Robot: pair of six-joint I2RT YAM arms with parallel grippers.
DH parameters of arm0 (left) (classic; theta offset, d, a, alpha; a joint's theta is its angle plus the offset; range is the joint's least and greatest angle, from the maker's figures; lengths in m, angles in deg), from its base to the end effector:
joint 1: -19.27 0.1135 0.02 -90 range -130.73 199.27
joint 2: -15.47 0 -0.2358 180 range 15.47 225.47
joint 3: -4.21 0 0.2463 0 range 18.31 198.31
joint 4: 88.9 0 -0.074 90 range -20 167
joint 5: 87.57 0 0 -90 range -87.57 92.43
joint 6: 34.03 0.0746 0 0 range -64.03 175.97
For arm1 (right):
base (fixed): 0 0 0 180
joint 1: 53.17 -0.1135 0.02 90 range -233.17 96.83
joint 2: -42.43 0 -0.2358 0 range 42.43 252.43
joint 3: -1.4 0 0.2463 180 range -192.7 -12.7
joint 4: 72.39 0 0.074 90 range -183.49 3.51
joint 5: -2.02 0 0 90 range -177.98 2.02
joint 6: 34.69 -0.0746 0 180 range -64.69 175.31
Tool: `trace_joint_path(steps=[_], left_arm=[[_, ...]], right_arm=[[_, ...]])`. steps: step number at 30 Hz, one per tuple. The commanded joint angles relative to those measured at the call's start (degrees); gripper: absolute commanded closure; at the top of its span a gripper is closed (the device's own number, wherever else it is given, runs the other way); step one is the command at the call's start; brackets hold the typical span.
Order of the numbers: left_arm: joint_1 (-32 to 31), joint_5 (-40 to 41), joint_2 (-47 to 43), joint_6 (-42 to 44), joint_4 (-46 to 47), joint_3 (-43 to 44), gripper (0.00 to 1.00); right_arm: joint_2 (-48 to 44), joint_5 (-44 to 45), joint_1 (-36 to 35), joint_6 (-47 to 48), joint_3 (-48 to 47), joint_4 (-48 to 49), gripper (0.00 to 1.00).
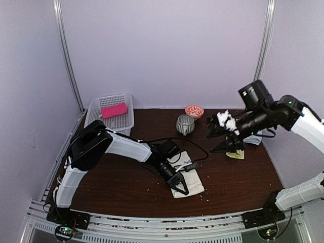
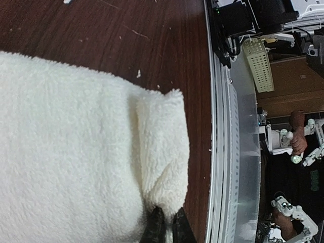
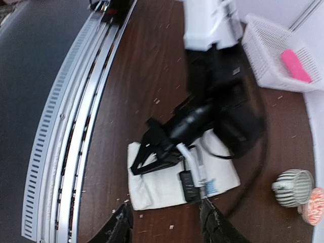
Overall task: Roll the towels
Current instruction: Roll the towel at the center of the board.
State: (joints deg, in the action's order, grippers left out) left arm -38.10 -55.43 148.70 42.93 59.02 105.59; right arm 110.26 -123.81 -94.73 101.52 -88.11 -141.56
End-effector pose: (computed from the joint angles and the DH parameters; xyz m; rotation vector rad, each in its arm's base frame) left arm 0.1844 -0.4052 0.0532 -1.2421 -2.1993 1.4659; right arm 0.1587 0.1990 0.3237 -1.7951 1.4509 0.7036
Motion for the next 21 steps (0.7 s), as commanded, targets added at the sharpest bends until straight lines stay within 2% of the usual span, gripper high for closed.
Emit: trace_joint_path(steps=[1, 3, 10, 21], left_arm=[[0.0, 3.0, 3.3, -2.0, -4.1, -0.7, 1.00], [0.0, 4.4, 2.9, -1.8, -4.1, -1.2, 1.00], [-0.1, 5.1, 2.9, -1.8, -4.2, -1.4, 1.00], [-0.1, 5.6, 2.6, -1.1, -4.1, -2.5, 1.00]], right_arm=[[1.0, 19.6, -12.7, -4.1, 18.6, 10.2, 0.55], [1.1, 25.7, -16.2, -5.1, 24.9, 16.0, 0.55], [2.5, 31.2, -23.6, -5.4, 35.1, 31.3, 0.52], [10.9, 36.0, -26.7, -5.8, 37.2, 39.8, 0.53]])
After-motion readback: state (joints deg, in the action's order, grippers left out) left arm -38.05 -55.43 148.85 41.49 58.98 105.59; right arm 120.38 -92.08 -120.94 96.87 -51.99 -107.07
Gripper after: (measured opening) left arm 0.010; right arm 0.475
